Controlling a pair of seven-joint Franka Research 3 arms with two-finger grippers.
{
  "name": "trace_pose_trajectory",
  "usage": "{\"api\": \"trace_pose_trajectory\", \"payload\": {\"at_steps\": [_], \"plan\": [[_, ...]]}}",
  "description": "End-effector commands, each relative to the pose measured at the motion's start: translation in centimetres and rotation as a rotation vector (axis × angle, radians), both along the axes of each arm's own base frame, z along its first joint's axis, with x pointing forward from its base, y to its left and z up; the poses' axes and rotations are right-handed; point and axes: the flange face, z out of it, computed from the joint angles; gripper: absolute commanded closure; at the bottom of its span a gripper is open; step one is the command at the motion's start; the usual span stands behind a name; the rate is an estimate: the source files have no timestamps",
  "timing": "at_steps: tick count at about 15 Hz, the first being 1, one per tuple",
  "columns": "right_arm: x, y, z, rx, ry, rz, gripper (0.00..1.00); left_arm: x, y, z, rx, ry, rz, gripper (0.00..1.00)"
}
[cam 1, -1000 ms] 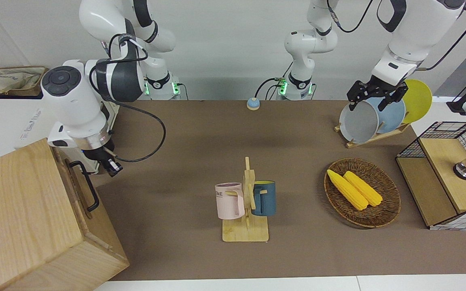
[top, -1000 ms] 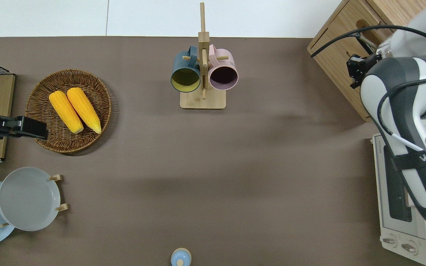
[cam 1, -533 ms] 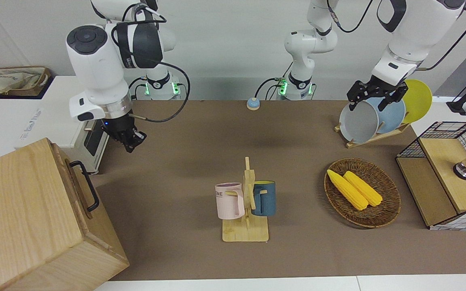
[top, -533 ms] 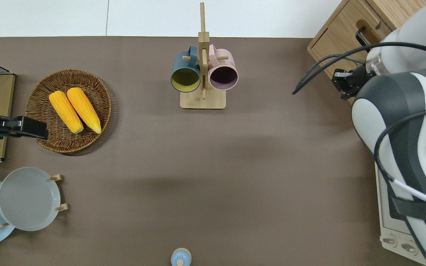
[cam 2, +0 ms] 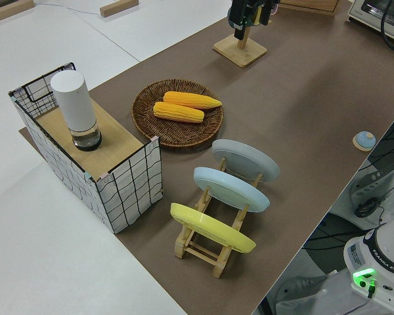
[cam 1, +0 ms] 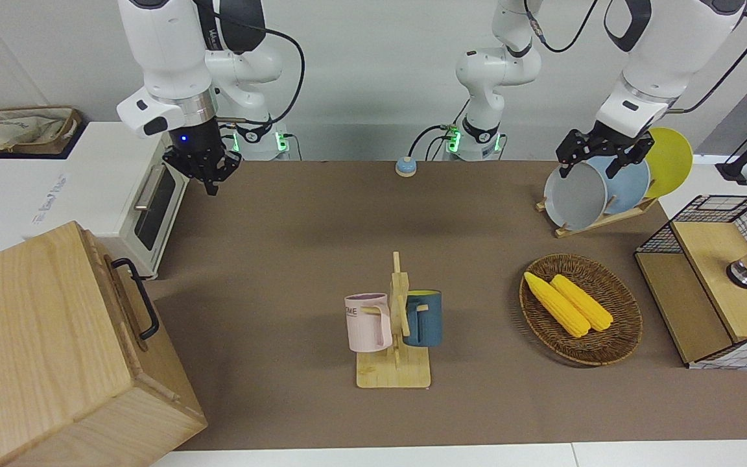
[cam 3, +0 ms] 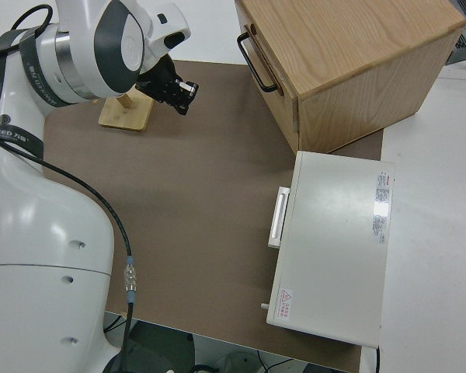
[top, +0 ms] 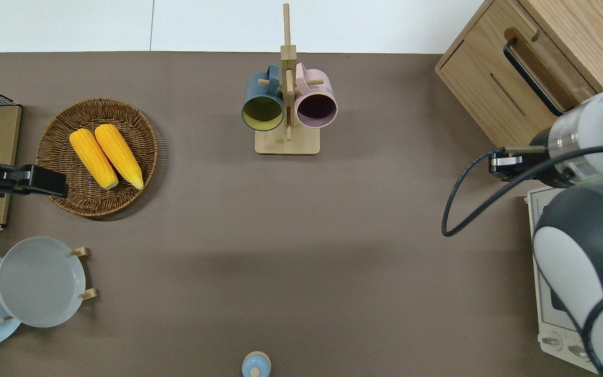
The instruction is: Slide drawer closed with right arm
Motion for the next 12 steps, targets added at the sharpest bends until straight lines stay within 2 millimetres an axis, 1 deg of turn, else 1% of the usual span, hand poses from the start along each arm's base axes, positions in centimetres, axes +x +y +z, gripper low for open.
{"api": "trace_pose_trajectory", "payload": {"at_steps": [1,3,5,7,8,9,10,11,12], "plan": [[-2.8,-3.0,-0.1,0.024,0.008,0.088,1.0,-0.3,-0.2,0.6,0.019,0.003,0.005,0.01],[-2.8,-4.5,-0.1,0.05,0.012,0.131,1.0,-0.3,-0.2,0.5,0.018,0.004,0.005,0.01],[-2.7,-6.6,0.0,0.09,0.009,0.151,1.0,-0.3,-0.2,0.5,0.019,0.004,0.005,0.01],[-2.5,-7.6,0.1,0.121,0.002,0.165,1.0,-0.3,-0.2,0.5,0.018,0.004,0.005,0.01],[-2.2,-7.8,0.4,0.128,-0.004,0.161,0.943,-0.3,-0.2,0.5,0.019,0.004,0.005,0.01],[-1.8,-8.1,0.7,0.128,-0.009,0.156,0.812,-0.3,-0.2,0.6,0.019,0.003,0.005,0.01],[-0.7,-8.3,0.9,0.127,-0.012,0.156,0.458,-0.3,-0.2,0.6,0.019,0.003,0.005,0.01],[-0.1,-8.5,1.1,0.127,-0.02,0.152,0.152,-0.3,-0.2,0.6,0.019,0.003,0.005,0.01],[0.2,-8.6,1.2,0.127,-0.022,0.151,0.023,-0.3,-0.2,0.6,0.019,0.003,0.005,0.01]]}}
